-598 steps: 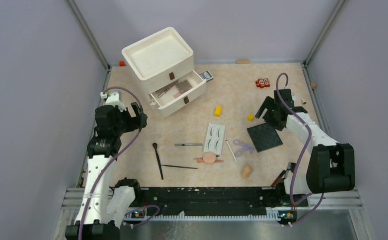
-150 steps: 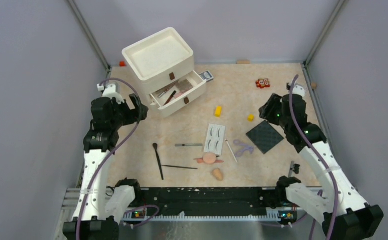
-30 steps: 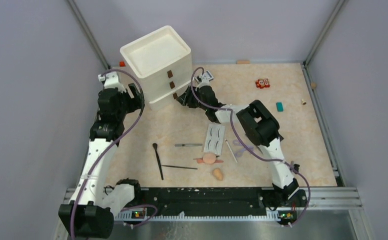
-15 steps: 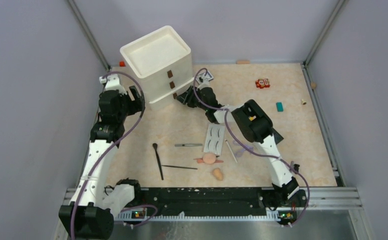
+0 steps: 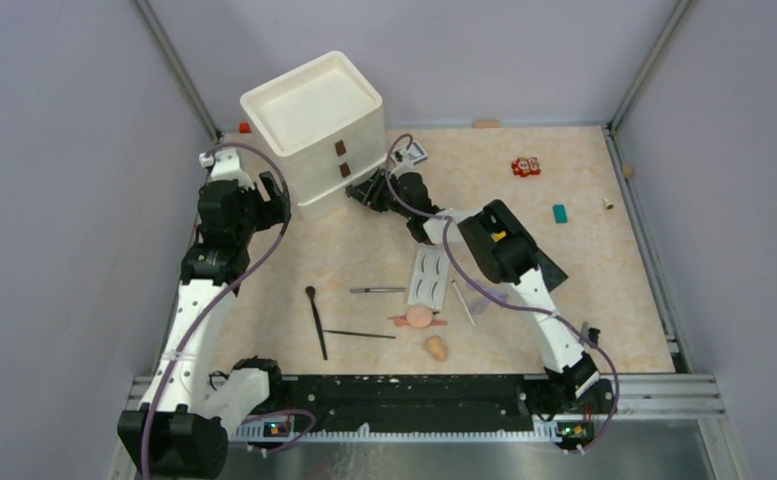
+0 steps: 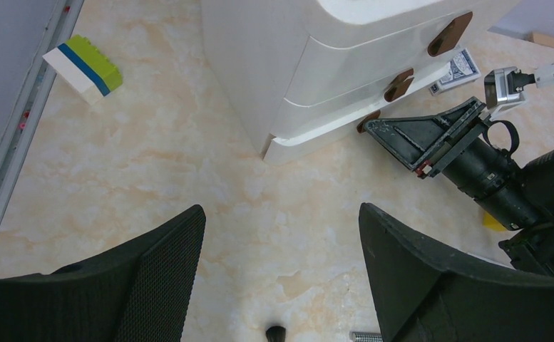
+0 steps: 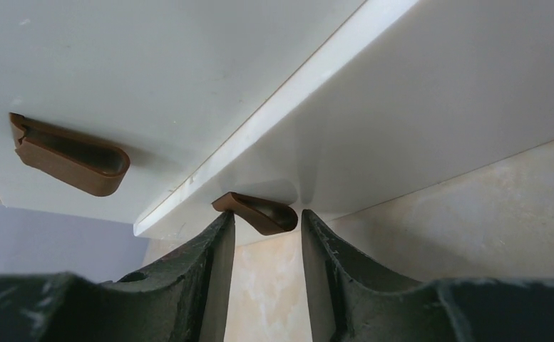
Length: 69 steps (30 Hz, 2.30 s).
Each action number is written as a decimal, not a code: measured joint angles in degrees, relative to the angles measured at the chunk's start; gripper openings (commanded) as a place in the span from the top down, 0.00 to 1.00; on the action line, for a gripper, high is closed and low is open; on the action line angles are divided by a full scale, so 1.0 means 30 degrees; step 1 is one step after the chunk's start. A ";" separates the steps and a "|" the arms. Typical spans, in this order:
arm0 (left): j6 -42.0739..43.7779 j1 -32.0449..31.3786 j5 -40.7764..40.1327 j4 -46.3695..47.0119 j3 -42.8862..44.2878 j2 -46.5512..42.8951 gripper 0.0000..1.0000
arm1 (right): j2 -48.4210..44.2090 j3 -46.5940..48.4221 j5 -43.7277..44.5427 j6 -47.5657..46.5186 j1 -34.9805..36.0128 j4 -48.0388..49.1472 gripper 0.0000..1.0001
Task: Organize the makeup
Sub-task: Open the drawer in the storage box.
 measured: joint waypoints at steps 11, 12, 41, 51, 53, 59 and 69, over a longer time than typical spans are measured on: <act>0.0000 0.0000 0.0015 -0.0022 0.0000 0.0007 0.16 | 0.0342 0.0313 -0.0226 0.0342 -0.0036 0.0197 0.86; 0.0000 0.0000 0.0007 -0.0022 0.0000 0.0007 0.16 | 0.0342 0.0255 -0.0233 0.0350 -0.0073 0.0270 0.90; 0.0000 0.0000 0.0022 -0.0066 0.0000 0.0022 0.15 | -0.8109 -1.3435 0.0408 -0.1348 -0.0189 0.3665 1.00; 0.0000 0.0000 0.0029 -0.0080 0.0000 0.0029 0.14 | -1.1606 -1.5985 0.1166 -0.2331 -0.0022 0.3541 1.00; 0.0000 0.0000 0.0036 -0.0080 0.0000 0.0029 0.14 | -1.2087 -1.6422 0.1348 -0.2528 0.0015 0.3271 1.00; 0.0000 0.0000 0.0087 -0.0087 0.0000 0.0029 0.13 | -1.2743 -1.7303 0.1785 -0.2987 0.0029 0.2404 0.93; 0.0124 0.0000 0.0240 -0.0838 -0.0073 0.0007 0.07 | -1.5314 -1.7602 0.1690 -0.5712 0.0073 -0.1843 0.69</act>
